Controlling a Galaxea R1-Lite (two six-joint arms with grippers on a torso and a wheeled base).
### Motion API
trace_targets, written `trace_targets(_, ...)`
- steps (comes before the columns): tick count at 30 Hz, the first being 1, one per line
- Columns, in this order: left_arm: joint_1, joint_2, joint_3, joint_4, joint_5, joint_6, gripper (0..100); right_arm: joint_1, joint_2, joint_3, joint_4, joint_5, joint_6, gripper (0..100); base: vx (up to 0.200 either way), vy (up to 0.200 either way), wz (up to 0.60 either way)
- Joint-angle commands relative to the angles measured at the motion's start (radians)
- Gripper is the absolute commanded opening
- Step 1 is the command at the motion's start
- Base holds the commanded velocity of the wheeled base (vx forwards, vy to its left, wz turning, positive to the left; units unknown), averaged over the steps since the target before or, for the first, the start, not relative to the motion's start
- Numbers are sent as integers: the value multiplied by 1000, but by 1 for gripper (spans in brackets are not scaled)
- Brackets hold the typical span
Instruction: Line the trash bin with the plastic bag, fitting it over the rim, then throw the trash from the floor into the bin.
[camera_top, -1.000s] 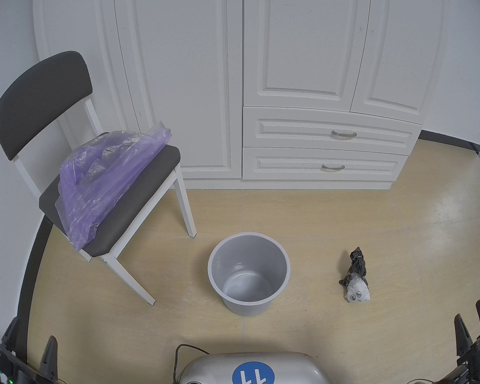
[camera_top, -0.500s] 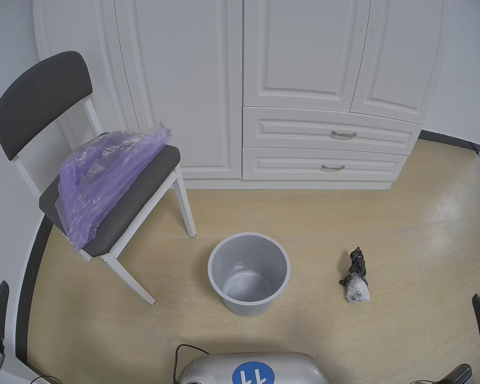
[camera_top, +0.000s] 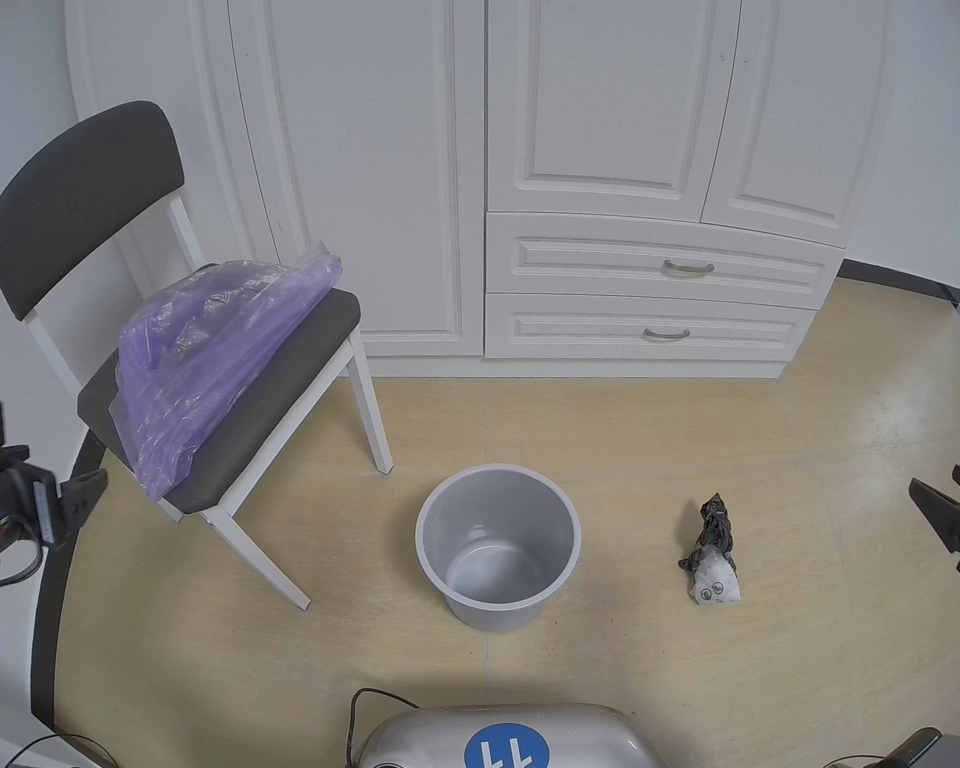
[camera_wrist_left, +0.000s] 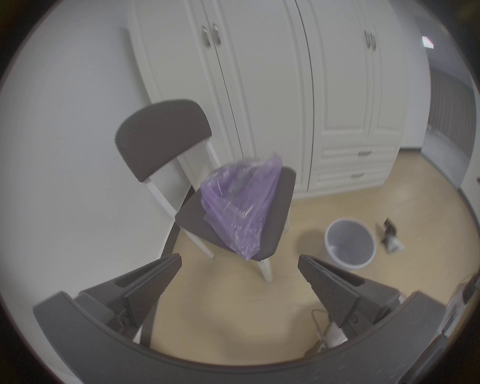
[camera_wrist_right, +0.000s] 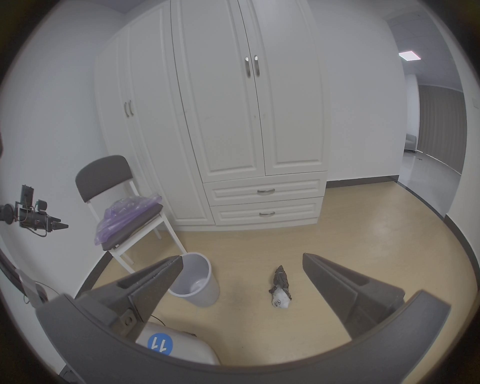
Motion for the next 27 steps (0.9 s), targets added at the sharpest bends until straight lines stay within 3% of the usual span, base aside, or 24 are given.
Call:
trace_targets(1, -105, 522, -129, -50, 204, 125, 100, -2, 258, -55, -81, -46, -50, 100, 0, 0, 0)
trace_targets(9, -114, 763, -183, -253, 355, 209, 100, -17, 255, -45, -81, -47, -82, 100, 0, 0, 0)
trace_targets(27, -11, 797, -315, -277, 384, 303, 100, -38, 256, -45, -81, -44, -84, 100, 0, 0, 0)
